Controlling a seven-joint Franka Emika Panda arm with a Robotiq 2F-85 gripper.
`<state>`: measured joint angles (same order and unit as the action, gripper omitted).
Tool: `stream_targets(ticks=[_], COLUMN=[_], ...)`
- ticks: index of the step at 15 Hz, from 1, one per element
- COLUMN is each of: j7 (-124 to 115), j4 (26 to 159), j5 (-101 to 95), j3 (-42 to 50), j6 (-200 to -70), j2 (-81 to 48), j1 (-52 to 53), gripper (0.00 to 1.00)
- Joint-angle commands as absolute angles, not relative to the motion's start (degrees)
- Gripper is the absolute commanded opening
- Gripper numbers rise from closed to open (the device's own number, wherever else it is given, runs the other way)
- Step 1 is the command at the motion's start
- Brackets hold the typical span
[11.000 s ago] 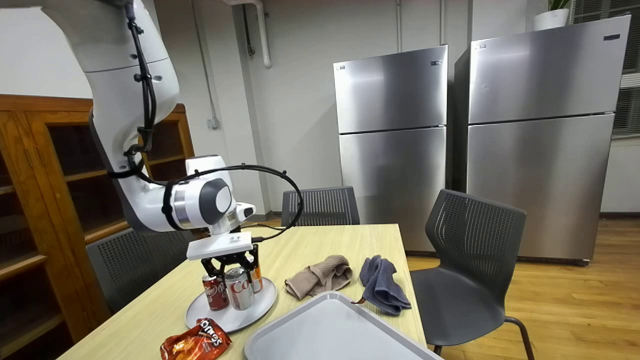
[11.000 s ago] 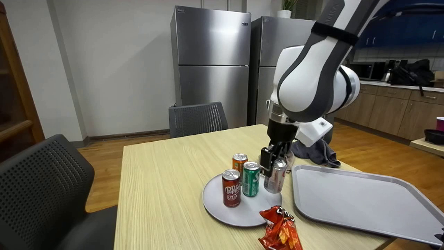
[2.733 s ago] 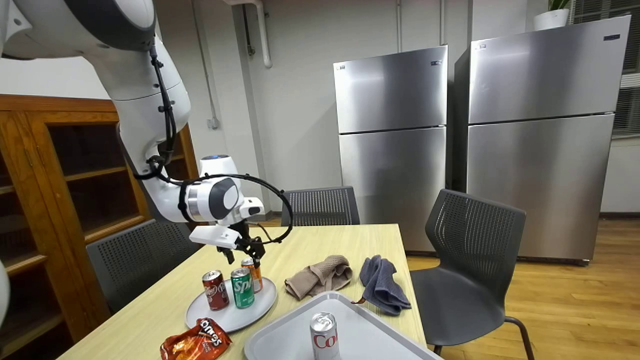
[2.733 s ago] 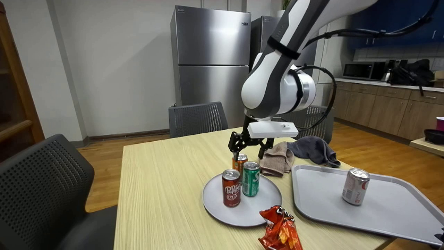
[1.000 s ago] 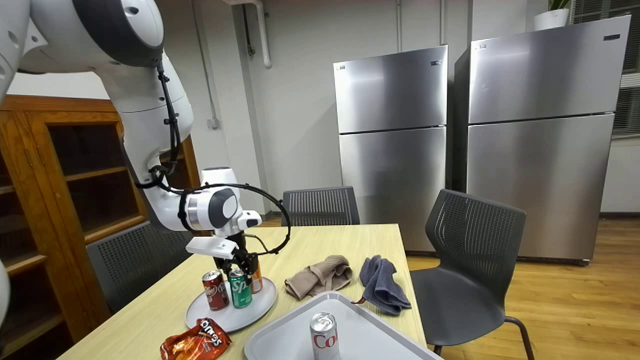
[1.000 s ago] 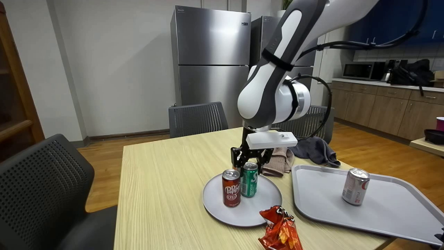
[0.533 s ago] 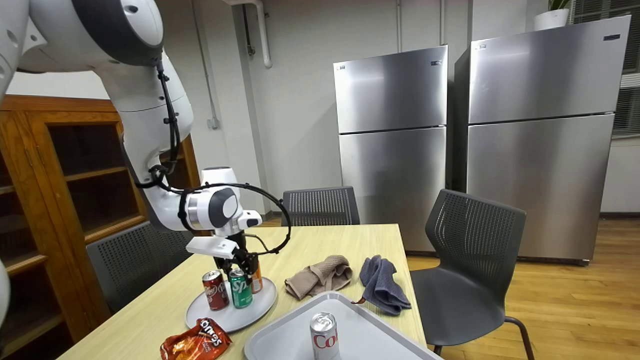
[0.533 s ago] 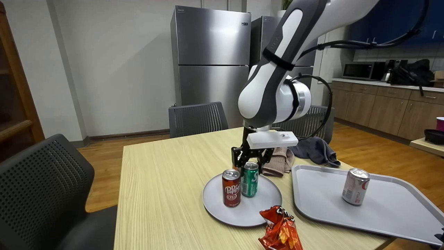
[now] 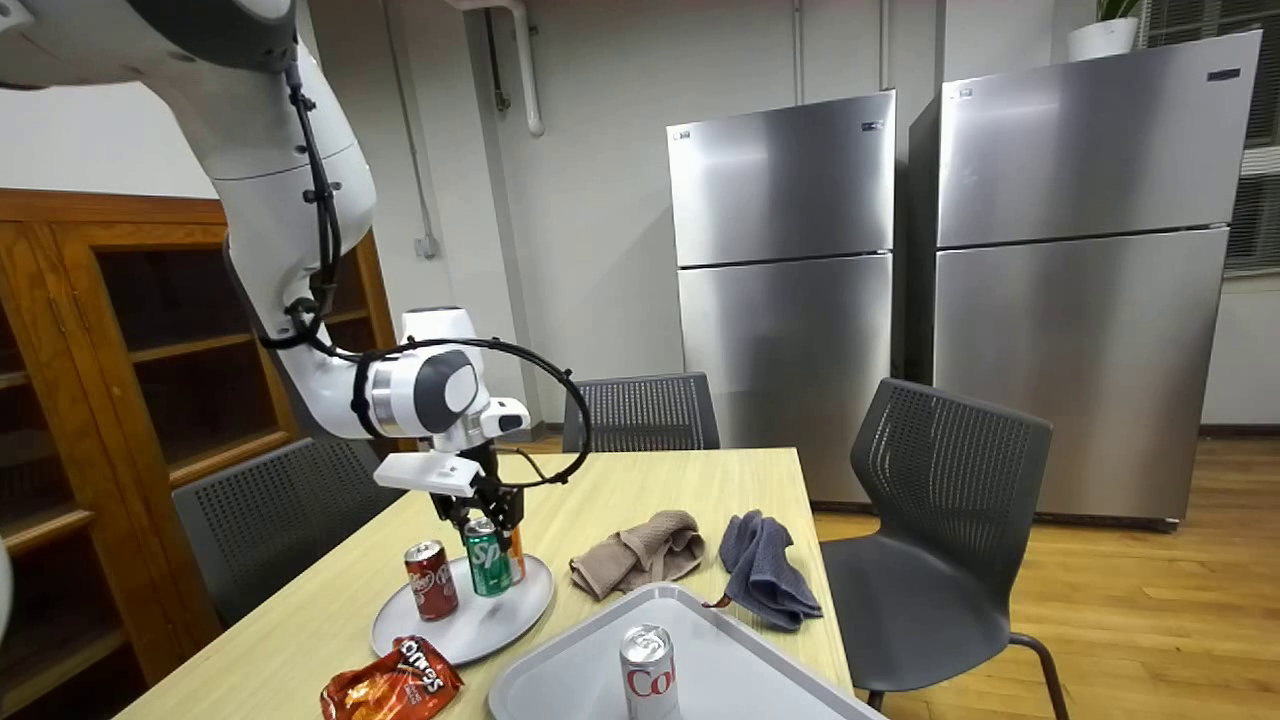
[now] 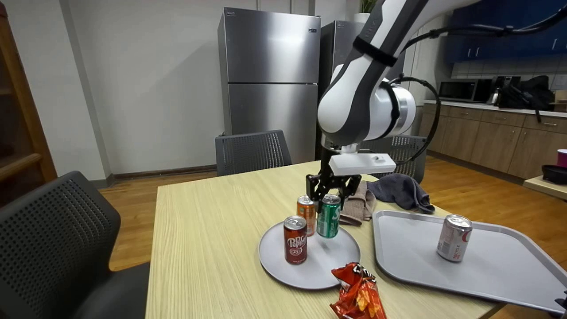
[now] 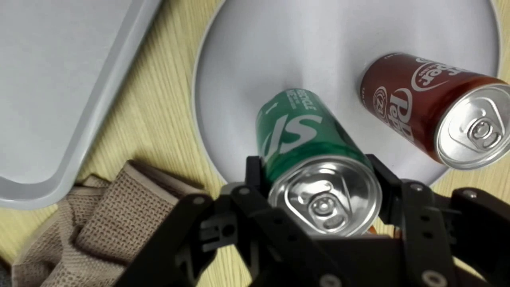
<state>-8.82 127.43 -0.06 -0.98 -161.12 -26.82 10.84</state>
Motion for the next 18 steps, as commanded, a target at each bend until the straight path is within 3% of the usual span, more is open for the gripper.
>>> stream_targets(ticks=[1, 9, 18], j7=[-6.3, -4.2, -6.7], j4=[133.2, 140.7, 142.3], j5=[-0.6, 0.8, -0.9], j3=[-1.4, -0.6, 6.4], j6=[-159.2, -160.2, -159.5], j2=[-19.4, -12.7, -11.4], j1=[8.7, 3.0, -1.0], gripper=[0.38, 0.38, 0.38])
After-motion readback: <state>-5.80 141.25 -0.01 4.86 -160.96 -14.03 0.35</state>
